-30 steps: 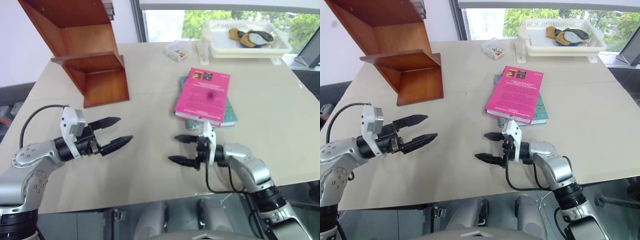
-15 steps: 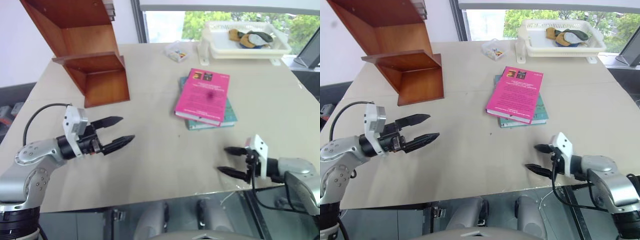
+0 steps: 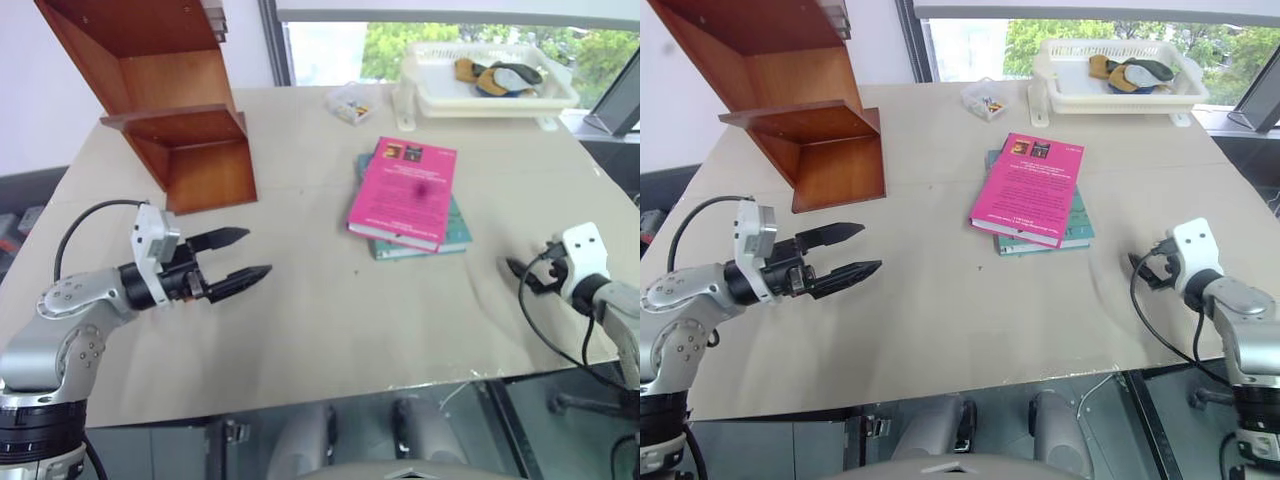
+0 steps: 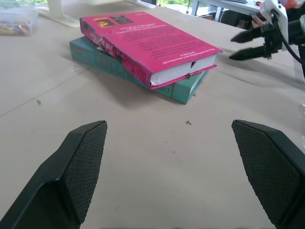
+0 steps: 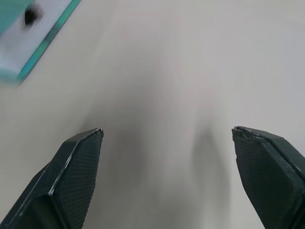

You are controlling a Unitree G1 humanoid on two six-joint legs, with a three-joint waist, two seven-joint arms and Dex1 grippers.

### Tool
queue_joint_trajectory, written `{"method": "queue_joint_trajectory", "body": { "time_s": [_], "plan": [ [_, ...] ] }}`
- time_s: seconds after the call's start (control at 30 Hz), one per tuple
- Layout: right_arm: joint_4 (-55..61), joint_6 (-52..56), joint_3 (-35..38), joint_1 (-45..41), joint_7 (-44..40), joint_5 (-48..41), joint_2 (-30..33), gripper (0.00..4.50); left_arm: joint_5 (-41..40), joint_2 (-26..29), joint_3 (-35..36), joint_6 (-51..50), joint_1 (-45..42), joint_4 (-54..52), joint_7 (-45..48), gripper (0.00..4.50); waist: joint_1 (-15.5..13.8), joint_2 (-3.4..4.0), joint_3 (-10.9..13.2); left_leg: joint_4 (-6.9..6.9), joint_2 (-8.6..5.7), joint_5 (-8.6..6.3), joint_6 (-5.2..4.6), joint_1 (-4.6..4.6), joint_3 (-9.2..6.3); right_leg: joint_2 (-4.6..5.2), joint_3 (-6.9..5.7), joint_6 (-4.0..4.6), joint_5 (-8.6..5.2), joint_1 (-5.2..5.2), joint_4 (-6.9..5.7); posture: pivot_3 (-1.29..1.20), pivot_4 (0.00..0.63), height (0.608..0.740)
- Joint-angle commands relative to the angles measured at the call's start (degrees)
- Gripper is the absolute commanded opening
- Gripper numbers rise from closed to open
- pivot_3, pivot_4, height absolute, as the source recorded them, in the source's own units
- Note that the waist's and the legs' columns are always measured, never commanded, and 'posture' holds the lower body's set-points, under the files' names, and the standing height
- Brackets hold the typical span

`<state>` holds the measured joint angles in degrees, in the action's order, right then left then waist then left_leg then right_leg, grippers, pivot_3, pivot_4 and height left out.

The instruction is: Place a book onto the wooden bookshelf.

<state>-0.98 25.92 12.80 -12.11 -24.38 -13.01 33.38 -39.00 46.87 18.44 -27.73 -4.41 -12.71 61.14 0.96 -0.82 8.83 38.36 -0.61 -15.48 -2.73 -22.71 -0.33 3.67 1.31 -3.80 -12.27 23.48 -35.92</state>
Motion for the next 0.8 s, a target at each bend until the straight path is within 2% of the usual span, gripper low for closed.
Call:
{"method": "queue_joint_trajectory", "body": {
  "time_s": [0.03,0.17,0.27,0.43,0.6,0.8],
  "plan": [
    [-1.24,-4.40,2.75,-7.61,8.44,0.44,-5.08,4.44,0.28,0.28,0.06,1.10,-1.08,-0.64,0.35,4.50,0.10,0.08,0.05,0.01,0.01,0.01,0.01,-0.07,0.07,-0.01,0.08,-0.01,0.01,0.10,-0.01,0.00,0.150,0.740],
    [-6.80,-7.94,1.83,-13.56,12.59,2.94,-7.99,4.44,0.30,0.18,-0.37,1.24,-1.32,-0.59,0.17,4.50,-0.41,0.10,0.06,-0.01,-0.03,0.04,0.06,-0.08,0.05,0.01,0.07,0.00,0.00,0.11,-0.03,0.00,0.150,0.740],
    [-16.39,-11.81,0.38,-19.33,13.23,3.94,-10.02,4.44,0.51,-0.01,-0.67,1.38,-1.50,-0.60,0.10,4.50,-0.28,0.10,0.06,-0.05,-0.08,0.14,0.24,-0.13,0.01,0.04,0.03,0.01,0.00,0.11,0.01,0.00,0.150,0.740],
    [-30.01,-14.68,3.47,-27.96,13.74,0.40,-14.51,4.44,0.77,-0.01,-0.49,1.62,-1.65,-0.85,-0.07,4.50,0.27,0.15,0.09,-0.14,-0.07,0.15,0.26,-0.09,0.05,0.02,0.08,0.01,0.01,0.14,0.00,0.00,0.150,0.740],
    [-38.82,-17.71,1.37,-31.25,10.76,1.95,-13.68,4.44,0.43,0.12,0.88,1.50,-0.06,-2.11,-0.37,4.50,0.50,0.23,0.14,-0.15,-0.08,0.15,0.26,-0.11,0.04,0.03,0.08,0.01,0.00,0.14,0.02,0.00,0.150,0.740],
    [-48.73,-22.84,-2.97,-34.03,2.82,4.62,-14.32,4.44,0.12,0.28,1.29,1.35,0.62,-2.92,-0.92,4.50,1.31,0.24,0.15,-0.15,-0.08,0.14,0.24,-0.10,0.04,0.04,0.09,0.01,0.01,0.14,0.00,0.00,0.150,0.740]
  ]
}}
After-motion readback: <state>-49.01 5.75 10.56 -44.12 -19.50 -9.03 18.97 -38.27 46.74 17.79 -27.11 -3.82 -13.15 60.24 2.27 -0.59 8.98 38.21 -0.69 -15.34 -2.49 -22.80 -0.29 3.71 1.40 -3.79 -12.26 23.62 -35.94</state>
